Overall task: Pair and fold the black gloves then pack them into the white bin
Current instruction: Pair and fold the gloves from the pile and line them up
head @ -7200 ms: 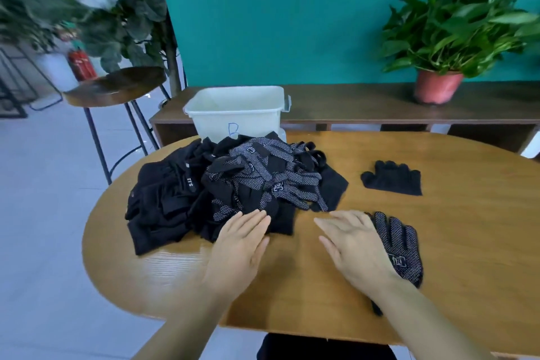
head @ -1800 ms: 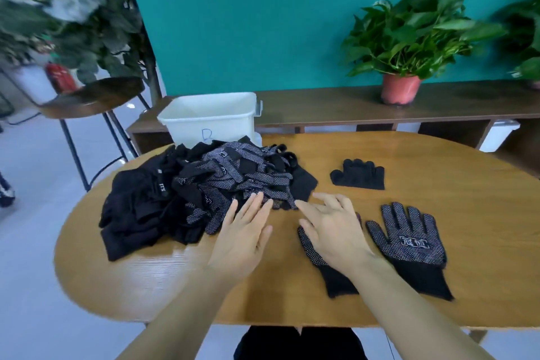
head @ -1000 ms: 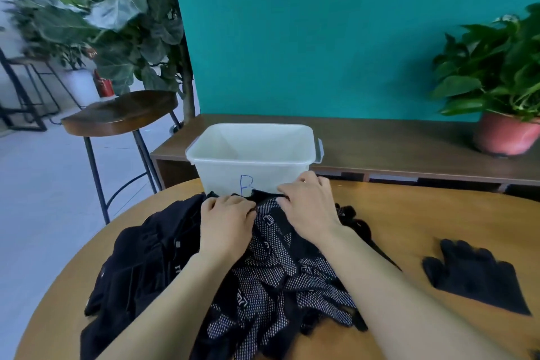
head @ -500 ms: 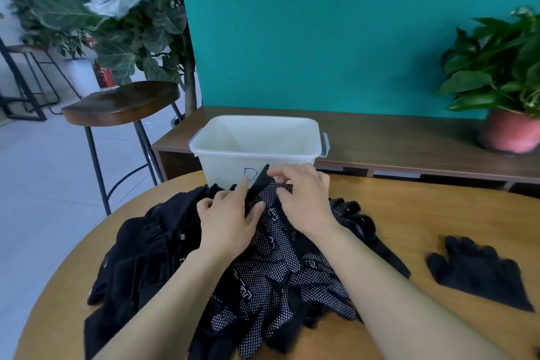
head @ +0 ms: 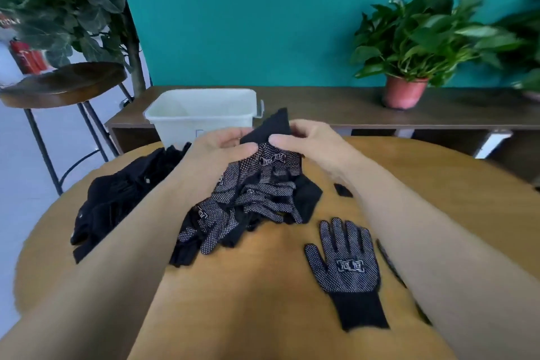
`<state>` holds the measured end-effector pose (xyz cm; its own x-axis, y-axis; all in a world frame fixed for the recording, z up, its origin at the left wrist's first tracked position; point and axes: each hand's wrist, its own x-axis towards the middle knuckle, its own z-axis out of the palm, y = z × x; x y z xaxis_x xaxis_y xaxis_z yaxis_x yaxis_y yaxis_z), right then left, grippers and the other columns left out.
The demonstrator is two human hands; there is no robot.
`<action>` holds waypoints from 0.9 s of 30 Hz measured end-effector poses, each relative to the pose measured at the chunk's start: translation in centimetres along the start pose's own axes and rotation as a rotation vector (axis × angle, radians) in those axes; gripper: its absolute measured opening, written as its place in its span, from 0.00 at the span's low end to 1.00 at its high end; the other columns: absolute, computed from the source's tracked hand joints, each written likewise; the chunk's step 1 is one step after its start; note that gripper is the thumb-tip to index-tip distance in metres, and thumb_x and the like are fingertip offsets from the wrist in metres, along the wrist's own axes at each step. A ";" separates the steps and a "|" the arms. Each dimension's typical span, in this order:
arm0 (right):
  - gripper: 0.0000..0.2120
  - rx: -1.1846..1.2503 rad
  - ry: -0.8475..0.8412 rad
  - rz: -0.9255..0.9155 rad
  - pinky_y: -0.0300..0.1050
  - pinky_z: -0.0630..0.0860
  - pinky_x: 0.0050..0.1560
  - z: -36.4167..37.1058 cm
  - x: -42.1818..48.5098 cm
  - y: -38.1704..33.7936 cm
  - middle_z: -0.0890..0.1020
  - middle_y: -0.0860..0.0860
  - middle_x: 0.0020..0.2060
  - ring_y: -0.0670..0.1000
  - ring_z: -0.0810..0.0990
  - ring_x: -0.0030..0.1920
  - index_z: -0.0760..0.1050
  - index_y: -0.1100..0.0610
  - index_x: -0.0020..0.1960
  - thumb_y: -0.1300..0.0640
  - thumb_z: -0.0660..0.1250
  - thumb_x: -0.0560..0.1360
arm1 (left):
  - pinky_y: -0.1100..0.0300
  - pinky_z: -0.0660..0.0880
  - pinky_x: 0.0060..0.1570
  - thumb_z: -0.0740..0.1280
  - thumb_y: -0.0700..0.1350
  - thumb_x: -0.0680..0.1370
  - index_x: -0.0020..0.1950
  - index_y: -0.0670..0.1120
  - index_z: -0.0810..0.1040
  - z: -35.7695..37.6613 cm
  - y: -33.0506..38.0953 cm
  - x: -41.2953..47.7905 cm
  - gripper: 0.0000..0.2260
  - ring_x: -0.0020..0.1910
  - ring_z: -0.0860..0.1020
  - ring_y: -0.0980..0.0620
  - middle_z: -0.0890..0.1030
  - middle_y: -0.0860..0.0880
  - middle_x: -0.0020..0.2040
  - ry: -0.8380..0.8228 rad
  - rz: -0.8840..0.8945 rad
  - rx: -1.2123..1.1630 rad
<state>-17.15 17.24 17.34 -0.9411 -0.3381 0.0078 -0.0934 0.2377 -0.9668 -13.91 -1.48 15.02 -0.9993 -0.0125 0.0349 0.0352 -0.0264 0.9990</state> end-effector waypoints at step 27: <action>0.06 0.103 0.104 0.152 0.45 0.76 0.50 -16.3 -13.8 9.4 0.85 0.54 0.45 0.49 0.82 0.43 0.82 0.57 0.45 0.55 0.70 0.77 | 0.57 0.76 0.48 0.71 0.45 0.77 0.53 0.38 0.81 19.0 -3.3 -3.3 0.11 0.46 0.83 0.50 0.86 0.45 0.50 -0.251 -0.315 0.165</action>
<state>-10.36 39.00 12.31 -0.9708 -0.2082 -0.1194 0.0812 0.1832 -0.9797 -10.96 17.59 12.14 -0.9336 0.2145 -0.2868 -0.2534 0.1704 0.9522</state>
